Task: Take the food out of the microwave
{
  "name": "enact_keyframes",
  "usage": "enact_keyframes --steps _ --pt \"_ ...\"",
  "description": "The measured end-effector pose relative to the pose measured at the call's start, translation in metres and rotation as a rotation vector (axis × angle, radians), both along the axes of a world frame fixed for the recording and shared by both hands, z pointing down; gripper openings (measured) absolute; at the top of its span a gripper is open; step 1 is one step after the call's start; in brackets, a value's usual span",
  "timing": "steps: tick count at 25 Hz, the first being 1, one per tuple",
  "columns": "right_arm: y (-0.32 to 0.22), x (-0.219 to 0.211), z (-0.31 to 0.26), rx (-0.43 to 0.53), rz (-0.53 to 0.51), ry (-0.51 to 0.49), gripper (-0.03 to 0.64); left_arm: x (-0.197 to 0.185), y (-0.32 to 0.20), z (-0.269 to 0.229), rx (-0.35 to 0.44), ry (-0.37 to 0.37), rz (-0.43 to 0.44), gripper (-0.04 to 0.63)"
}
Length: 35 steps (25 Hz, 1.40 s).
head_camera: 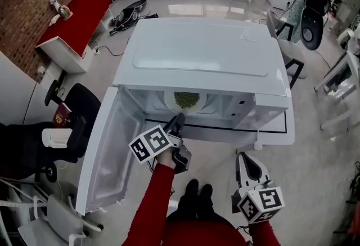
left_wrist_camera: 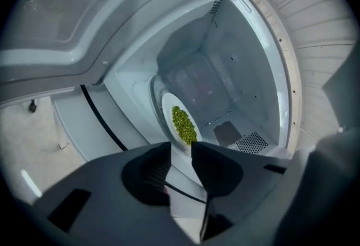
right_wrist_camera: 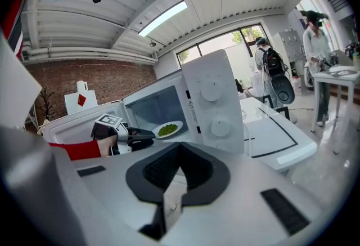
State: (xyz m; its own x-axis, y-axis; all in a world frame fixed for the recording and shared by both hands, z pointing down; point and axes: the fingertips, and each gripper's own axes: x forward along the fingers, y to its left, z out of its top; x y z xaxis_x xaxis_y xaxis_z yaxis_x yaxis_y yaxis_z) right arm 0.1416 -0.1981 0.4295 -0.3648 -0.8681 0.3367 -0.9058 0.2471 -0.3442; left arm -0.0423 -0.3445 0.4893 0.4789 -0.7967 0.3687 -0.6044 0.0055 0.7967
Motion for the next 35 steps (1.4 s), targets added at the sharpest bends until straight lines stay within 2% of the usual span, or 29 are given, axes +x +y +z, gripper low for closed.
enact_keyframes --steps 7,11,18,24,35 --pt "-0.001 -0.002 0.003 -0.023 -0.004 -0.001 0.014 -0.001 -0.006 0.001 -0.021 0.081 -0.032 0.118" --pt "0.000 -0.001 0.006 -0.036 -0.007 -0.001 0.014 -0.002 -0.011 0.004 -0.047 0.155 -0.073 0.095" --pt "-0.002 -0.001 0.006 -0.044 -0.006 0.005 0.014 -0.006 -0.012 0.006 -0.081 0.243 -0.121 0.074" --pt "-0.003 -0.005 0.006 -0.043 -0.016 0.007 0.014 -0.008 -0.009 0.004 -0.077 0.322 -0.144 0.032" --pt "-0.001 -0.011 0.005 -0.041 -0.025 0.019 0.014 -0.008 0.002 -0.006 -0.037 0.424 -0.146 0.017"
